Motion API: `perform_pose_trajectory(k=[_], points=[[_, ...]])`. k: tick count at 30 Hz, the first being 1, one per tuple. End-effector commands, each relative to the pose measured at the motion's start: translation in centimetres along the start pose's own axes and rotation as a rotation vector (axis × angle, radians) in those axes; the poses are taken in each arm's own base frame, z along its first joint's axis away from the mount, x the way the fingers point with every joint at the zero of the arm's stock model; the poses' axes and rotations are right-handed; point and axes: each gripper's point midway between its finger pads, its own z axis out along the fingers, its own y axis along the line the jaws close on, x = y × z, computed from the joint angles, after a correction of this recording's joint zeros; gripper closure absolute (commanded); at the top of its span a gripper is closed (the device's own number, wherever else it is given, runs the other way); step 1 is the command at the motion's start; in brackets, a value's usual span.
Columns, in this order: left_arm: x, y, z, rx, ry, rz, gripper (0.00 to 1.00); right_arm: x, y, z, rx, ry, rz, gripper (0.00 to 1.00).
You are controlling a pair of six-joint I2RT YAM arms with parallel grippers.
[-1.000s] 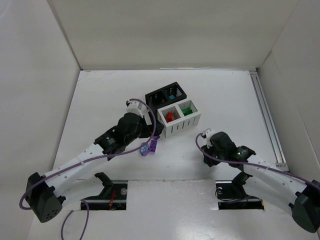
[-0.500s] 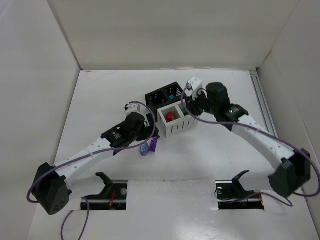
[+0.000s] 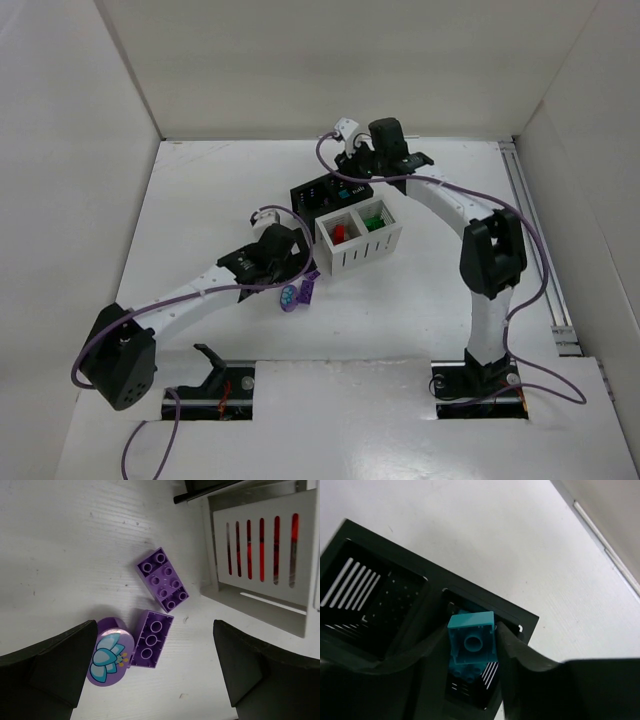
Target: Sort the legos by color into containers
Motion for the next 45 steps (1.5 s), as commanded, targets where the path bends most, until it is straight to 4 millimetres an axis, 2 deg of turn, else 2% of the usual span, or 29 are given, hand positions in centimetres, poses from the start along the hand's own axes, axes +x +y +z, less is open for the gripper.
perform_pose_trajectory(k=[1, 3, 4, 5, 8, 12, 15, 17, 18, 20, 22, 23, 25, 27, 30, 34, 38, 43, 45], points=[[-1.7, -0.9, 0.2, -0.011, -0.047, -0.045, 0.0, -2.9, -1.3, -1.0, 0.027, -0.054, -0.036, 0.52], [-1.9, -1.3, 0.4, -0.021, -0.04, -0.041, 0.0, -3.2, -1.5, -1.4, 0.038, -0.059, -0.038, 0.42], [-2.1, -1.4, 0.3, -0.021, -0.04, -0.041, 0.0, -4.1, -1.6, -2.1, 0.046, -0.077, -0.045, 0.28], [-1.8, -1.2, 0.6, -0.032, -0.032, -0.038, 0.0, -4.7, -1.9, -2.7, 0.065, -0.086, -0.05, 0.24], [-1.6, -1.1, 0.8, -0.04, -0.026, -0.044, 0.0, -5.2, -1.6, -4.5, 0.079, -0.091, -0.062, 0.18], [-1.2, -0.6, 0.9, -0.057, -0.015, -0.065, 0.0, -6.2, -0.8, -8.8, 0.123, -0.134, -0.088, 0.17], [-0.5, 0.7, 0.6, -0.079, -0.017, -0.086, 0.0, -6.3, 0.2, -10.8, 0.138, -0.163, -0.102, 0.14], [-0.4, 1.2, 0.5, -0.086, -0.029, -0.098, 0.0, -4.7, 0.4, -12.8, 0.19, -0.136, -0.085, 0.14], [-0.2, 1.5, 0.6, -0.094, -0.024, -0.095, 0.04, -4.3, 0.5, -13.4, 0.211, -0.136, -0.076, 0.13], [0.5, 1.2, 0.6, -0.083, -0.017, -0.069, 0.06, -2.5, 1.4, -14.9, 0.231, -0.128, -0.059, 0.13], [1.9, 0.4, 0.1, -0.06, 0.011, -0.013, 0.08, -1.7, 1.9, -15.7, 0.243, -0.137, -0.05, 0.13], [2.7, 0.7, 0.1, -0.066, 0.027, 0.005, 0.08, -0.5, 2.6, -16.2, 0.239, -0.127, -0.047, 0.13], [3.7, 1.7, -0.1, -0.114, 0.035, 0.009, 0.08, 0.1, 3.0, -16.8, 0.24, -0.129, -0.048, 0.13], [5.1, 3.6, 0.0, -0.182, 0.063, 0.002, 0.09, 1.2, 3.5, -17.4, 0.246, -0.119, -0.045, 0.13], [5.9, 5.9, -0.5, -0.267, 0.068, -0.06, 0.12, 2.5, 4.1, -17.6, 0.239, -0.105, -0.032, 0.13], [6.6, 7.7, -1.2, -0.289, 0.042, -0.117, 0.13, 3.3, 4.7, -17.7, 0.226, -0.099, -0.03, 0.13], [5.8, 6.9, -1.1, -0.22, 0.0, -0.13, 0.16, 3.6, 5.1, -17.6, 0.209, -0.095, -0.029, 0.13], [6.0, 6.8, -0.5, -0.201, -0.006, -0.114, 0.26, 3.8, 5.3, -17.2, 0.195, -0.091, -0.028, 0.13], [5.6, 6.7, -0.2, -0.211, -0.021, -0.092, 0.26, 4.2, 5.4, -17.1, 0.191, -0.083, -0.025, 0.13]])
